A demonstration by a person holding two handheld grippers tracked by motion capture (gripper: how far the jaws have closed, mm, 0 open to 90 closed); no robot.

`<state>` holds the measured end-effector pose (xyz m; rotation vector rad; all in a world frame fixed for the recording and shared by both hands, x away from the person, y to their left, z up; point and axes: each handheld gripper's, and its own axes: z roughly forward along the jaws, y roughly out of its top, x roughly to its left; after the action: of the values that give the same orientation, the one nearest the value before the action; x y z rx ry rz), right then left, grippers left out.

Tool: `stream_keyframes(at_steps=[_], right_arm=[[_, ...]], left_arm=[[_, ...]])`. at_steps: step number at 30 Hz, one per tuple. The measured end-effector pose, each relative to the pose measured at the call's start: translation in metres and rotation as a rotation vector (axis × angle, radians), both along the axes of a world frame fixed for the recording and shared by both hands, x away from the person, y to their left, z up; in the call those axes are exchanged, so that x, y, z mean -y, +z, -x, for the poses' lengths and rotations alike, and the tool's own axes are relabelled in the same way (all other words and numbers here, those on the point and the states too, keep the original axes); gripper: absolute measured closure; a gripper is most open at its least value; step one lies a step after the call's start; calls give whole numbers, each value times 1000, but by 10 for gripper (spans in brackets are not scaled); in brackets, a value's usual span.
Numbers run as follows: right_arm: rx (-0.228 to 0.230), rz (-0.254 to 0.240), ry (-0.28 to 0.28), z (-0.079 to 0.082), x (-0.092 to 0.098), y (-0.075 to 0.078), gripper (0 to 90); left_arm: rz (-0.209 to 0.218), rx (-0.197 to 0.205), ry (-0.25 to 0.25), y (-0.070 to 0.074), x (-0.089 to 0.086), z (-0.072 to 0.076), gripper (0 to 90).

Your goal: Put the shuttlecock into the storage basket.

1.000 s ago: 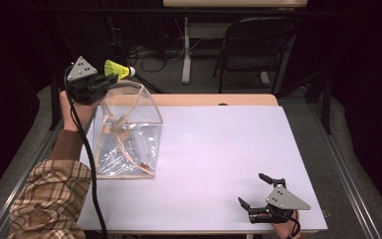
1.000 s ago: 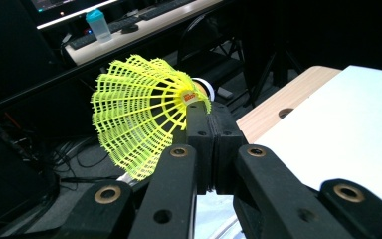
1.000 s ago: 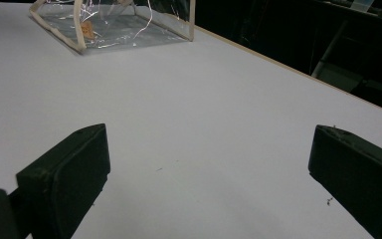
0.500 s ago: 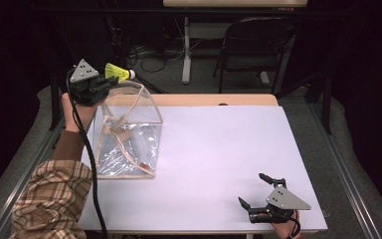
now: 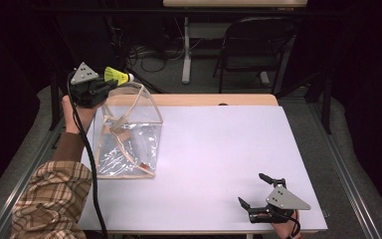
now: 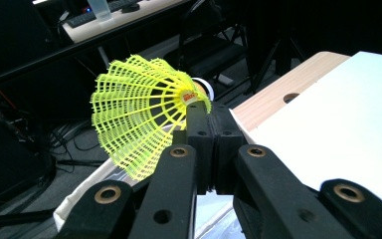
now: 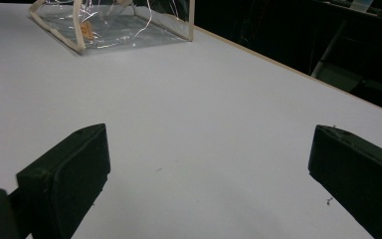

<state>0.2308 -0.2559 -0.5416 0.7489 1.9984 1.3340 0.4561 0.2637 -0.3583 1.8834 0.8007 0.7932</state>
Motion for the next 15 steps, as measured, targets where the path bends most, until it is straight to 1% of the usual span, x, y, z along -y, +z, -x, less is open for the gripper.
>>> stream_keyframes(at_steps=[14,15], right_arm=[[-1,0,3,0,0,0,25],[-1,-2,2,0,0,0,25]], left_arm=[[-18,-31,0,-12,0,-3,895],[-14,-34,1,-13,0,-3,895]])
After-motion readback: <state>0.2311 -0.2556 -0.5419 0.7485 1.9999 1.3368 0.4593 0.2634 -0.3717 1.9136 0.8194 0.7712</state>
